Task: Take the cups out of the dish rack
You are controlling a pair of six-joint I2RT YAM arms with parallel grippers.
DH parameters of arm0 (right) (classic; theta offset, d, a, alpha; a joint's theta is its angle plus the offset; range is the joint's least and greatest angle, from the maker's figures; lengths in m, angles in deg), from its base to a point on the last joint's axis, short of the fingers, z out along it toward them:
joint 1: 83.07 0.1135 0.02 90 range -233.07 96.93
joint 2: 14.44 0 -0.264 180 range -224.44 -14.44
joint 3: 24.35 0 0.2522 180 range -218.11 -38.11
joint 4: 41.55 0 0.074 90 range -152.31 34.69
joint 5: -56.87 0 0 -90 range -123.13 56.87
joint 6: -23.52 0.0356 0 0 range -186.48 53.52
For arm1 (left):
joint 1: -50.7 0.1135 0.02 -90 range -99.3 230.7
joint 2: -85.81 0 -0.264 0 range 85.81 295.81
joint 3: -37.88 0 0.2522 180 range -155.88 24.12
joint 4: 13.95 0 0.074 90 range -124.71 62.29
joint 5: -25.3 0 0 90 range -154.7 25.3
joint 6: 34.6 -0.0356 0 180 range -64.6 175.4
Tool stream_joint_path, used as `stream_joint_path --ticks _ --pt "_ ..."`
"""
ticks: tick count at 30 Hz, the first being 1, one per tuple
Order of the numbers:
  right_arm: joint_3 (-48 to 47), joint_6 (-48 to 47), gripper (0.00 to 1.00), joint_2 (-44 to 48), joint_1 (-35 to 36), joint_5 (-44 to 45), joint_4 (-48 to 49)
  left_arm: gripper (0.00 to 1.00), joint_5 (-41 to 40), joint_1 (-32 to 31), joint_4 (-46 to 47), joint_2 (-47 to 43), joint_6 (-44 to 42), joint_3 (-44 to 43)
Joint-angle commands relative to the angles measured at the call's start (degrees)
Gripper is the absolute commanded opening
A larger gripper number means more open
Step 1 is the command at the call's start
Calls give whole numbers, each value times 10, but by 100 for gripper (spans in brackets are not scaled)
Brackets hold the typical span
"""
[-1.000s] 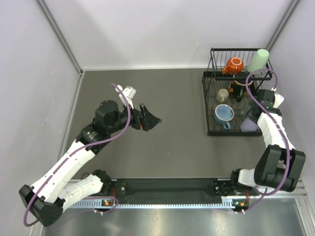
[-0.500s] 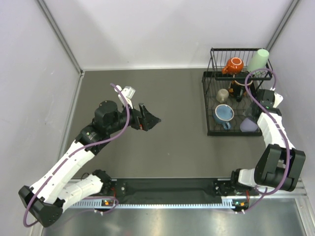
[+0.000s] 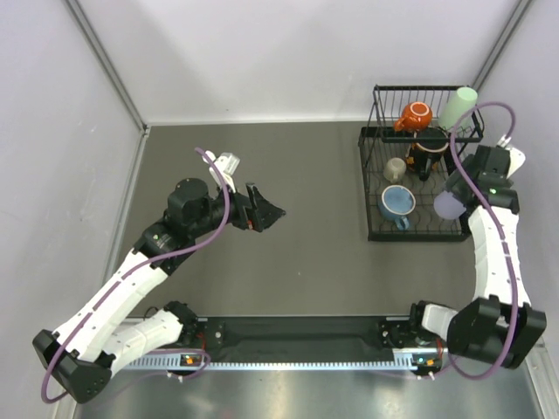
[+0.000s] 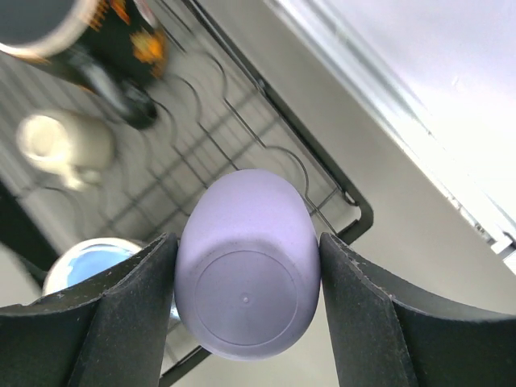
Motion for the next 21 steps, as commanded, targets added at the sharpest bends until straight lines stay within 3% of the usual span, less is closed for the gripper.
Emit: stream_joint_path --ticks 1,8,12,15,18,21 --pt "-61 5 0 43 -6 -5 -36 98 5 0 16 -3 2 -28" --pt "-99 19 0 96 -6 -93 -56 97 22 0 14 3 7 -39" --pt "-96 38 0 113 -6 -281 -43 97 38 0 18 6 13 -46" --pt "-52 80 0 135 -5 -429 18 97 48 0 26 9 21 -50" --pt "-1 143 0 160 16 -519 93 96 65 0 44 13 39 -47" --pt "44 193 0 189 71 -523 158 96 89 0 68 19 63 -40"
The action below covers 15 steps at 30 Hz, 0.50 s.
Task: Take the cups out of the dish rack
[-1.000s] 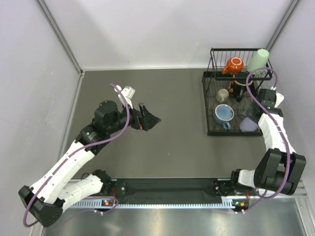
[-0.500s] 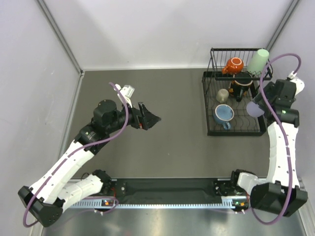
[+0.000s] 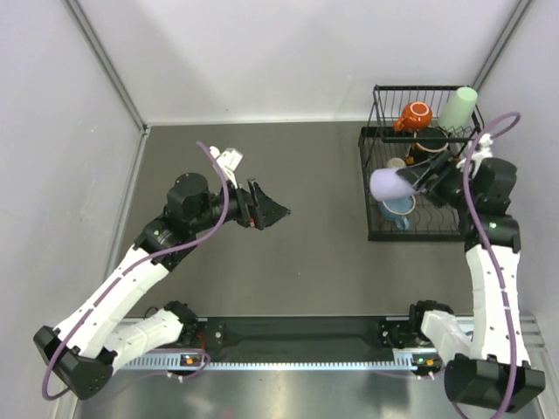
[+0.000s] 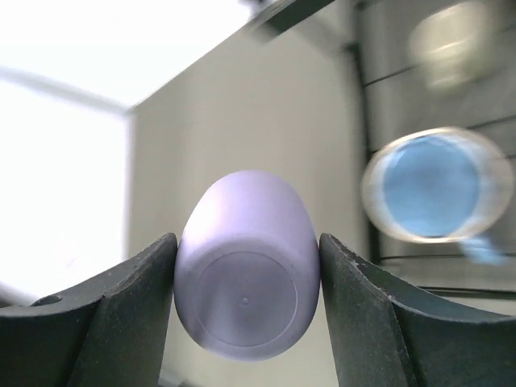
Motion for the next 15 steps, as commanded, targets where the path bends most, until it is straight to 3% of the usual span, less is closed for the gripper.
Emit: stream_joint_path --ticks 1,4,12,15 --pt "44 89 0 42 63 -95 137 96 43 1 77 9 36 -12" --pt "90 156 0 60 172 -88 230 95 84 0 123 18 67 0" --pt "225 305 0 75 288 -54 548 95 78 -1 187 18 105 27" --pt "230 316 0 62 319 -44 576 95 78 0 207 15 111 41"
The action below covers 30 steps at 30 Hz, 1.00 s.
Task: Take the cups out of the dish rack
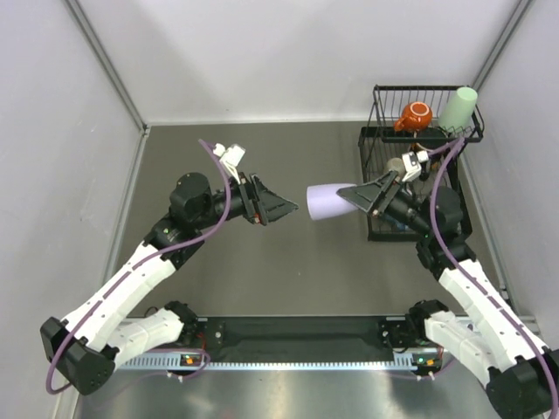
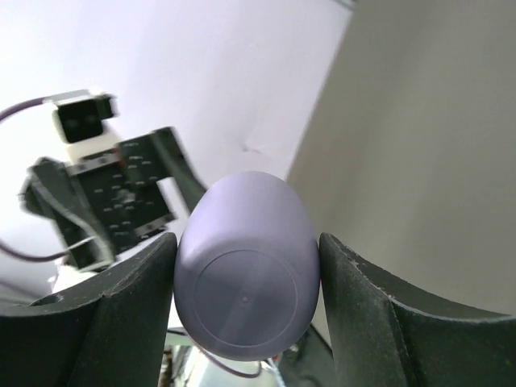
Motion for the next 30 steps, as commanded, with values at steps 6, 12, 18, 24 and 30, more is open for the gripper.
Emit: stream_joint_path --ticks 6,12,18,24,30 --pt "16 58 0 -8 73 41 228 94 12 0 101 2 40 24" --pt "29 62 0 -28 106 50 276 92 38 0 179 5 90 53" --pt "57 82 0 -52 114 44 354 81 46 0 212 4 106 61" --pt "61 78 0 -71 123 46 357 66 47 0 234 4 118 75" --pt "50 69 6 -93 139 46 361 40 59 0 238 11 115 71"
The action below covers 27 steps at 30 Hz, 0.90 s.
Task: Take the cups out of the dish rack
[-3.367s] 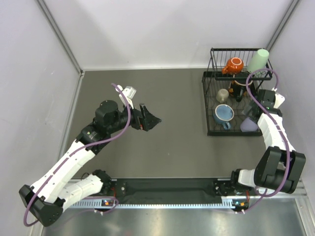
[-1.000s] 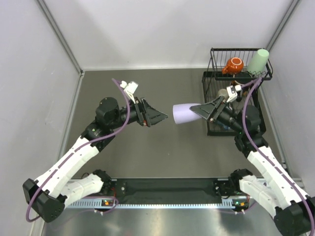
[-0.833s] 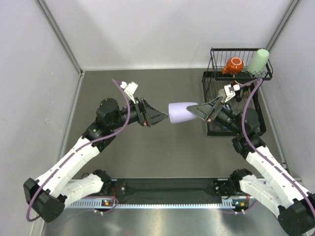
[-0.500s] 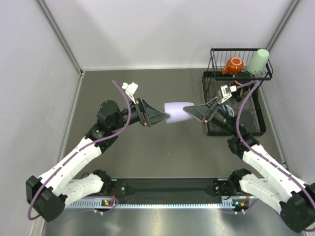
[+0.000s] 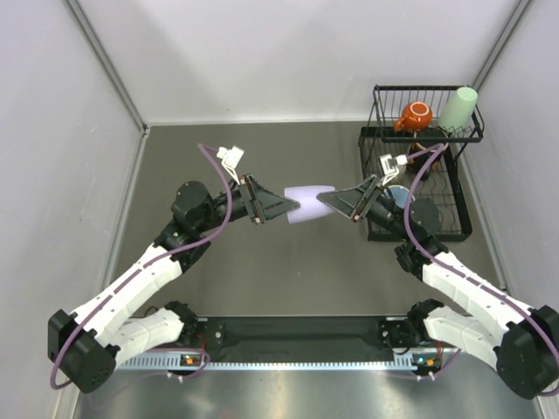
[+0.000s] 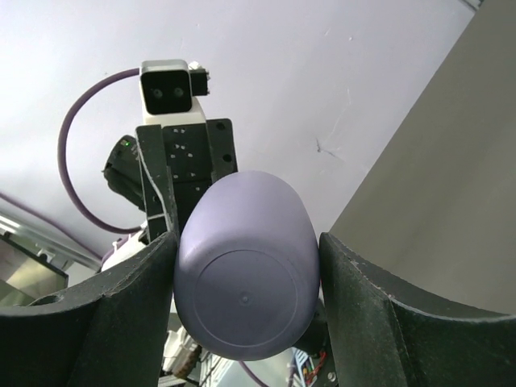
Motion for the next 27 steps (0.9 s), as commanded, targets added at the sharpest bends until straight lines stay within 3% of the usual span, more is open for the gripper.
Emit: stream_joint_path --ticks 1,4,5,7,8,10,13,16,18,24,27 --pt "-17 -9 8 -11 17 2 47 29 18 0 47 1 -6 -3" --pt "-15 -16 31 -11 22 0 42 0 14 0 31 -3 -12 -5" --pt "-15 -22 51 -7 22 1 31 0 8 0 21 -8 -20 -5" --pt "-20 -44 65 7 22 6 5 0 -6 0 2 -15 -34 -3" --pt "-23 -54 81 14 21 10 -34 0 -11 0 -8 -21 -40 -4" --pt "-40 -89 99 41 21 39 -99 0 -32 0 -45 -29 -65 -10" --pt "-77 -153 100 81 21 88 -239 0 -85 0 -136 -27 -124 -53" --pt "-116 -213 100 114 21 130 -363 0 -177 0 -295 3 -200 -121" --pt "-132 -241 100 135 21 141 -427 0 -238 0 -335 19 -239 -165" --pt "-131 -270 100 184 22 150 -466 0 -440 2 -448 128 -362 -284" --pt "-91 -274 100 198 22 171 -464 0 -502 14 -474 184 -404 -322"
